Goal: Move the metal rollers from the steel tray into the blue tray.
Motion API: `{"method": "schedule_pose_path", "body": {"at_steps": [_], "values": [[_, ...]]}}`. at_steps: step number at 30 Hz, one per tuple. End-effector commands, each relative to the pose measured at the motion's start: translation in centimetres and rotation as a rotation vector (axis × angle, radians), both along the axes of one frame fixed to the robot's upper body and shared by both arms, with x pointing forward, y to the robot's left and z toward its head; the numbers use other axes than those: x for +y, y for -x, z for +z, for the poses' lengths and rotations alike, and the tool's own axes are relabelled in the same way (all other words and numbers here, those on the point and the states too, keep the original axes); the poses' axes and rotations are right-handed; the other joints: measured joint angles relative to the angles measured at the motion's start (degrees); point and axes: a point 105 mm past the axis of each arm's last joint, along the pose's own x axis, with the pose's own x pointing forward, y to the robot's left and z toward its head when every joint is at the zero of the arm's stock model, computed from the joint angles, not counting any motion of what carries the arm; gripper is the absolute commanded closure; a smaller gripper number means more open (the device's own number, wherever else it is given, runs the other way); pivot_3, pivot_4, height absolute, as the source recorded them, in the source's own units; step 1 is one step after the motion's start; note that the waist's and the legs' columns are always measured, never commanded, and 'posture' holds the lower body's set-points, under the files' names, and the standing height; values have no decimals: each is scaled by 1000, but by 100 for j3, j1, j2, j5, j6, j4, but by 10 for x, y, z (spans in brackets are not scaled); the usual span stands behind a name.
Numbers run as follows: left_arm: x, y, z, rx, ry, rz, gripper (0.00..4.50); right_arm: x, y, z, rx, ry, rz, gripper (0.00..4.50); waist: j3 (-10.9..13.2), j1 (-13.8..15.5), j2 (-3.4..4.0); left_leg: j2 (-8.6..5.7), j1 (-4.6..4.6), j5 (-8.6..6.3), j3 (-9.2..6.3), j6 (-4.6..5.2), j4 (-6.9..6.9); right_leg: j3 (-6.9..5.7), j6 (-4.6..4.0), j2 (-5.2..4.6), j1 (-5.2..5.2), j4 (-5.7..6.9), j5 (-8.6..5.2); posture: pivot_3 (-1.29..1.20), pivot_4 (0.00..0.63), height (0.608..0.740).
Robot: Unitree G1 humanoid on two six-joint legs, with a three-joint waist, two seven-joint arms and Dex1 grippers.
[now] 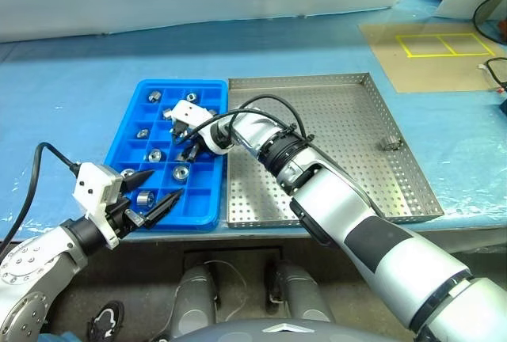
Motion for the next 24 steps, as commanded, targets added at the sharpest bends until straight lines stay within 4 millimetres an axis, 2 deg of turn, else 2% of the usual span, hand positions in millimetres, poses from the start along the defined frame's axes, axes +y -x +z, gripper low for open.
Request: {"method": "schedule_pose_path", "body": {"at_steps": [1, 7, 16, 24], "values": [[-5, 2, 9, -48, -14, -18, 194, 58, 53, 12, 45, -150, 208, 3860, 0, 0, 0, 0, 0, 0, 0, 0, 0, 0, 0, 0, 0, 0, 0, -154, 150, 740], [-7, 3, 9, -46, -10, -21, 194, 62, 56, 9, 55, -128, 182, 1923, 0, 1, 0, -1, 0, 0, 0, 0, 0, 0, 0, -1, 0, 0, 0, -152, 150, 740], [-9, 3, 8, -45, -6, -21, 194, 65, 53, -4, 15, -107, 135, 1923, 0, 2, 0, -1, 0, 0, 0, 0, -1, 0, 0, 0, 0, 0, 0, -146, 150, 740], [-9, 3, 8, -45, -4, -20, 194, 67, 61, -13, 41, -83, 160, 1923, 0, 2, -1, -1, 2, 0, 0, -1, -1, 0, 0, 0, 1, 0, 0, -146, 150, 740]]}}
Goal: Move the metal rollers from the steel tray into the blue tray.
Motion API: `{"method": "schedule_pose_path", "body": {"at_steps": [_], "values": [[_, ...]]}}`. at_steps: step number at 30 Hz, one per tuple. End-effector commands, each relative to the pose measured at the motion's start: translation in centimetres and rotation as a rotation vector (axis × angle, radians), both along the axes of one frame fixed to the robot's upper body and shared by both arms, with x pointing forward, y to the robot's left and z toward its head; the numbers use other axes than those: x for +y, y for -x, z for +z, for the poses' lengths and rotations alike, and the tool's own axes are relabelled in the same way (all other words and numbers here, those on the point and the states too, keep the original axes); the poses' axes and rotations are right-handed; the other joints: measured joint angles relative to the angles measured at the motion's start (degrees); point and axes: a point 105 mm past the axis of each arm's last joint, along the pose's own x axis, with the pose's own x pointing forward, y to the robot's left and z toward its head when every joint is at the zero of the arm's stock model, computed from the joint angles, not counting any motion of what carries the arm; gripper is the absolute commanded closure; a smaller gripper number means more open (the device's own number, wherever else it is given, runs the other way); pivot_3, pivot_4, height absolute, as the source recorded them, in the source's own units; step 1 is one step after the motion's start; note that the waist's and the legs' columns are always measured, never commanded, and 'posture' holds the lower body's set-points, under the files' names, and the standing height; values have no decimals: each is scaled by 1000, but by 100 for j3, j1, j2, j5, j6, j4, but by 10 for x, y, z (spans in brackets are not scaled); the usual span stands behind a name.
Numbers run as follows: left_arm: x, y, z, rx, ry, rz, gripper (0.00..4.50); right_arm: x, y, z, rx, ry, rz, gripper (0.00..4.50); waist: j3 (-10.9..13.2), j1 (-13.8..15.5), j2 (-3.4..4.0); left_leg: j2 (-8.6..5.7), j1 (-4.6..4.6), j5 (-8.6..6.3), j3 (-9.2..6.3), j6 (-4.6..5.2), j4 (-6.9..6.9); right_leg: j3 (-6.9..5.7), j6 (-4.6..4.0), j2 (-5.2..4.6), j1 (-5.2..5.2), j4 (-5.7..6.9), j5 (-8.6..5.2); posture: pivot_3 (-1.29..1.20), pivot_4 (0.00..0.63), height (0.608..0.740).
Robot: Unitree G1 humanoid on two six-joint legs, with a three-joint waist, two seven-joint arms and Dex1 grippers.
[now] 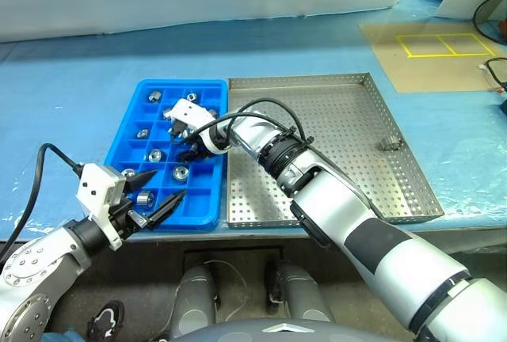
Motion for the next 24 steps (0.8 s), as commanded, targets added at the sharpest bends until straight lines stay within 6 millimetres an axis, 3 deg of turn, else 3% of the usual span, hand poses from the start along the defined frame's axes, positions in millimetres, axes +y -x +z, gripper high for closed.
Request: {"method": "schedule_pose_path", "body": {"at_steps": [1, 14, 24], "values": [[-4, 2, 8, -39, -11, -10, 194, 66, 68, -7, 98, -73, 210, 1923, 0, 1, 0, 0, 0, 0, 0, 0, 0, 0, 0, 0, 0, 0, 0, -146, 150, 740], [-5, 1, 9, -41, -9, -12, 194, 68, 64, -21, 50, -47, 163, 1923, 0, 6, 0, -1, 13, 0, 0, 0, 0, 0, 1, -1, 14, 0, 0, -143, 150, 740], [-5, 1, 9, -42, -10, -10, 194, 68, 69, -24, 26, -32, 220, 1923, 1, 63, 1, -1, 62, -1, 0, -1, -2, 1, 42, -1, 60, 0, -24, -142, 150, 740]]}}
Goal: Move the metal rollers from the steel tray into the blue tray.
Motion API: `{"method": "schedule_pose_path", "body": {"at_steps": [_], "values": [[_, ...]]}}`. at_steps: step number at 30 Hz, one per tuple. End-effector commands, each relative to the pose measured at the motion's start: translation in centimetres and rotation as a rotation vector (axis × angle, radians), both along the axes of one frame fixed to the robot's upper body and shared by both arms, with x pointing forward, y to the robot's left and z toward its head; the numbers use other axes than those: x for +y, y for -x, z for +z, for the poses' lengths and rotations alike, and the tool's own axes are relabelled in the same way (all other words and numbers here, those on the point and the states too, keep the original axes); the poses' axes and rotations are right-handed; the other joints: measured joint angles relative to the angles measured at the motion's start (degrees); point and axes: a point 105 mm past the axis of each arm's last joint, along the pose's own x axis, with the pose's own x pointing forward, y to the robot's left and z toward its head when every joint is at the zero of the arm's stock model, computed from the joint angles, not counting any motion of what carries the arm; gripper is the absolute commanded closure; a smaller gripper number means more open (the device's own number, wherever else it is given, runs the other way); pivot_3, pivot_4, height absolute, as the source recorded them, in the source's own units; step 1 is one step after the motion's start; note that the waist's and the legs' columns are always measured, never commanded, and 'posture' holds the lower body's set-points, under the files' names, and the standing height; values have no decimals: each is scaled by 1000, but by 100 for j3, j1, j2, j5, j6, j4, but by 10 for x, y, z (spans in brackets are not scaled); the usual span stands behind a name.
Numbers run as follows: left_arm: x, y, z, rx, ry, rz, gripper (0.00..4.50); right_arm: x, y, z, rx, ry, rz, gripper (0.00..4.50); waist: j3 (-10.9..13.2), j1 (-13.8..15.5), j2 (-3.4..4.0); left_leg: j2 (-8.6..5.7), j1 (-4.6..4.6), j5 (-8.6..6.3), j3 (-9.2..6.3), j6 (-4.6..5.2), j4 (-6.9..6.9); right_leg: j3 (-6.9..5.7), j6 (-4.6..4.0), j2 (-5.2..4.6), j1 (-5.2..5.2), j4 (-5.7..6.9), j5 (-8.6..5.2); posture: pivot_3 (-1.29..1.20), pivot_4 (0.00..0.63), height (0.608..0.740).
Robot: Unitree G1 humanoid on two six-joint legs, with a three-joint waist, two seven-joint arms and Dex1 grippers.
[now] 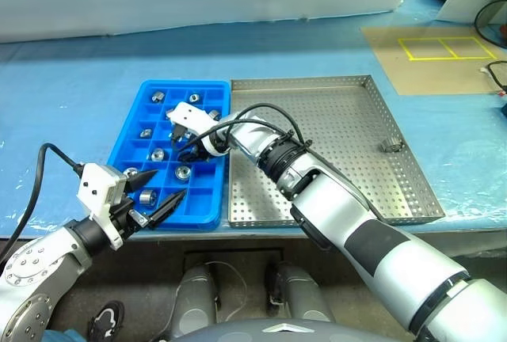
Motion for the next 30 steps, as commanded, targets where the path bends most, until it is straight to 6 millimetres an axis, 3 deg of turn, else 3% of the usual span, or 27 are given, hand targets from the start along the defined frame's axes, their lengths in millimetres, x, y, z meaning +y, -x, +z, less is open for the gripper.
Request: {"method": "schedule_pose_path", "body": {"at_steps": [1, 12, 20, 30], "values": [[-4, 2, 9, -40, -11, -15, 194, 68, 74, -16, 97, -43, 243, 1923, 0, 0, 0, 0, 2, 0, 0, 0, -1, 0, 0, 0, 2, 0, 0, -143, 150, 740], [-6, 2, 8, -39, -5, -16, 194, 67, 73, -18, 45, -33, 276, 1923, -1, -10, -1, 0, 6, -3, 1, -4, -7, 1, -1, 1, 3, -5, -1, -137, 150, 740], [-7, 3, 8, -39, -3, -14, 194, 66, 64, -24, -137, -10, 285, 1923, -1, -69, -2, 0, 7, -3, 0, -5, -8, 2, -1, 1, 4, -5, -1, -129, 150, 740], [-10, 4, 7, -37, 1, -21, 194, 67, 66, -16, -103, -42, 305, 1923, -2, -62, -3, -2, 8, -3, 0, -5, -6, 2, 0, 0, 8, -4, -1, -134, 150, 740]]}}
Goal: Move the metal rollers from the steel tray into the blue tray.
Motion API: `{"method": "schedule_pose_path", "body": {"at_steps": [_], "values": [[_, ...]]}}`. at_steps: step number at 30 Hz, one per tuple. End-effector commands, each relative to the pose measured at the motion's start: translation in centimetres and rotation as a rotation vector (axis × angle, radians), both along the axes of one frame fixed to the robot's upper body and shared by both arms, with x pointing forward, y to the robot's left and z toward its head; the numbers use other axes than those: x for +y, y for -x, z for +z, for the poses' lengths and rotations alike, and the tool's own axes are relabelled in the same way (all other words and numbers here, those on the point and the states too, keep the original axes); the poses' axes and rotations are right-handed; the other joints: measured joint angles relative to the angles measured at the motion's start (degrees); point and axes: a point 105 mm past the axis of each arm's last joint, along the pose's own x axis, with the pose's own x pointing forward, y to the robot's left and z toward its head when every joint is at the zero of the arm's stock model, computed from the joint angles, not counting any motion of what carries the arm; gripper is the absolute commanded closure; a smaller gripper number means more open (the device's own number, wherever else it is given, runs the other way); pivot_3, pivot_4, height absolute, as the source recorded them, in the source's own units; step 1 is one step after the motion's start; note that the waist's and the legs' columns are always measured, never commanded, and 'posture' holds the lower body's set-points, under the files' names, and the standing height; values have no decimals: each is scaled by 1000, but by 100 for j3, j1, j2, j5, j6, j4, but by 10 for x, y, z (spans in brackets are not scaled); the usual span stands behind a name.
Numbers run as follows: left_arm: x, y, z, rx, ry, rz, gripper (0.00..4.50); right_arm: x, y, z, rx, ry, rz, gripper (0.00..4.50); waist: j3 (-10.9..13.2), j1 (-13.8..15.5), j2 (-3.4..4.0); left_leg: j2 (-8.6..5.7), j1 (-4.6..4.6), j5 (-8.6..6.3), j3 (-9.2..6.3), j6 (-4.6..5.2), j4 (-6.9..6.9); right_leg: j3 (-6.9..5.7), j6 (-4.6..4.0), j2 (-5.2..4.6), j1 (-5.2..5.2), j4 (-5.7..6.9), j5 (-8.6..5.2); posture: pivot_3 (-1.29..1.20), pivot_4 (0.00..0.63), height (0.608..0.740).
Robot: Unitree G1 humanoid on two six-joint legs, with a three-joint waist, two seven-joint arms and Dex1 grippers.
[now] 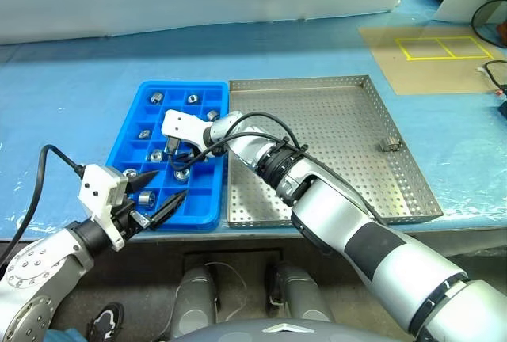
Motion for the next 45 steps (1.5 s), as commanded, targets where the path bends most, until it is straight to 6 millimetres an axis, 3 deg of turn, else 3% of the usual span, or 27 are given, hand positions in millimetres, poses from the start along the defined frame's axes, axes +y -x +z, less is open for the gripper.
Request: {"method": "schedule_pose_path", "body": {"at_steps": [1, 9, 22, 26, 38, 40, 45], "values": [[-7, 2, 9, -43, -8, -24, 194, 57, 65, -15, 128, -59, 193, 1923, 0, -1, 0, 0, 0, 0, 0, 0, 0, 0, 0, 0, 0, 0, 0, -136, 150, 740], [-6, 0, 10, -47, -11, -28, 194, 51, 76, -19, 172, 0, 296, 1923, -1, -69, -2, 1, -2, -4, 0, 0, -1, 0, -23, 1, 0, -6, 11, -138, 150, 740], [-6, 2, 9, -41, -14, -29, 194, 52, 72, -18, 222, -34, 227, 1923, -1, -8, -1, 0, 15, -4, -1, -3, 1, 0, 1, 0, 15, 0, -5, -135, 150, 740], [-6, 1, 8, -41, -12, -30, 194, 58, 89, 10, 551, -133, 211, 1923, -1, 10, -1, -1, 17, -4, -1, -2, 1, 0, 0, 0, 21, -1, -4, -141, 150, 740], [-7, 0, 6, -34, -16, -31, 194, 56, 94, 15, 598, -140, 239, 1923, 0, 94, -1, 0, 13, -4, -1, -3, -1, 0, 0, 0, 13, -3, -5, -142, 150, 740], [-7, 0, 5, -33, -16, -32, 194, 58, 94, 22, 623, -177, 242, 1923, 0, 94, -1, 0, 13, -4, -1, -3, -1, 1, 1, 0, 13, -3, -5, -142, 150, 740], [-7, 0, 5, -32, -17, -33, 194, 61, 98, 65, 780, -346, 293, 1923, -1, 98, -1, 0, 13, -4, -1, -3, -1, 1, 1, 1, 13, -3, -5, -144, 150, 740]]}}
